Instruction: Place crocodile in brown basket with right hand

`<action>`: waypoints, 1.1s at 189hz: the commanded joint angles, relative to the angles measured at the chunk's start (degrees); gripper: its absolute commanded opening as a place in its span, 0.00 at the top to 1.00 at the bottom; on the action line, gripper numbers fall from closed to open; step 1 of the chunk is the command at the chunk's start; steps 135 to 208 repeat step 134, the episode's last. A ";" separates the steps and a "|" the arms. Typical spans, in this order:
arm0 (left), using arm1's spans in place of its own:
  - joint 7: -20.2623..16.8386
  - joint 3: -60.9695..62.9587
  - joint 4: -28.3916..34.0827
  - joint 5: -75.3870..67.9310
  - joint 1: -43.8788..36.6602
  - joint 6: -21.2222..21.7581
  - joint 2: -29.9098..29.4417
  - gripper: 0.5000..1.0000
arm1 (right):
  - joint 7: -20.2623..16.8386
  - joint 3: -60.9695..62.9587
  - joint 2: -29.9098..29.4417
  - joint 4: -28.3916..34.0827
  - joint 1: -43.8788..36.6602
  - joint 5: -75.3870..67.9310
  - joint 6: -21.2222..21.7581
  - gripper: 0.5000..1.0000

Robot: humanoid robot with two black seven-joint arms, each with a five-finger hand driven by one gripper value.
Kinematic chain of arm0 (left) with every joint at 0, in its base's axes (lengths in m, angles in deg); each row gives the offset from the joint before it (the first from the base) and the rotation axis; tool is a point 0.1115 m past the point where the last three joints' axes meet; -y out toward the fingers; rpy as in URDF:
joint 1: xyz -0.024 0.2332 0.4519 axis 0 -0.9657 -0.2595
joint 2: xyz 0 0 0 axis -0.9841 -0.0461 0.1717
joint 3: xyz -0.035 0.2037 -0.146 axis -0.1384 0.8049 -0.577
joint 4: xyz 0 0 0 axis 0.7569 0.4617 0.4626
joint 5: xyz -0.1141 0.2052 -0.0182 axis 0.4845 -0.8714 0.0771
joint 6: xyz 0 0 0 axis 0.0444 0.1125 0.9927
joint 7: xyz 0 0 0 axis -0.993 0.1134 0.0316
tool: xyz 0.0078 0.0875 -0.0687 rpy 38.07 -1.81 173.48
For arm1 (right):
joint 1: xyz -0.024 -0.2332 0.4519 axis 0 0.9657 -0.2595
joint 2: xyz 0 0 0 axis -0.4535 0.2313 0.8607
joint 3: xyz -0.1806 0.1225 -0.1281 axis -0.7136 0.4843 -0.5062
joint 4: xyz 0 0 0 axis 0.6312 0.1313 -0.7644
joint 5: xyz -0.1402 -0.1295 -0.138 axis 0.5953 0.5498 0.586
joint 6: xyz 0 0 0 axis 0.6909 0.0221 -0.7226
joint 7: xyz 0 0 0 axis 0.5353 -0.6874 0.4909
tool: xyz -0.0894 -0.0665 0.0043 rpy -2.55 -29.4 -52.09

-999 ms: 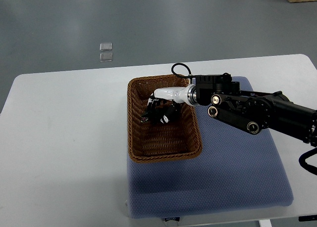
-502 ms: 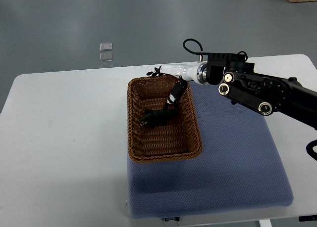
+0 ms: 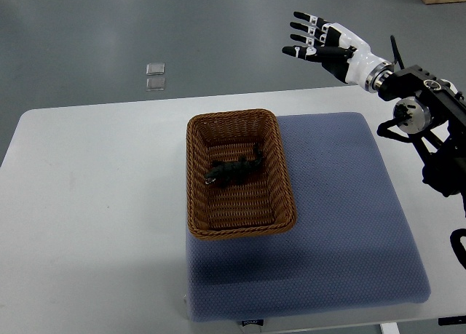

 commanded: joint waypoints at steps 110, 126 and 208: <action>-0.02 0.03 0.00 0.01 -0.06 0.00 0.00 0.00 | 4.69 2.31 -1.41 -13.83 5.49 -42.45 8.22 0.14; -0.02 0.03 0.00 0.01 0.03 0.00 0.00 0.00 | 4.78 2.31 -1.41 -13.83 5.58 -42.45 8.48 0.14; -0.02 0.03 0.00 0.01 0.03 0.00 0.00 0.00 | 4.78 2.31 -1.33 -13.83 5.58 -42.45 8.39 0.14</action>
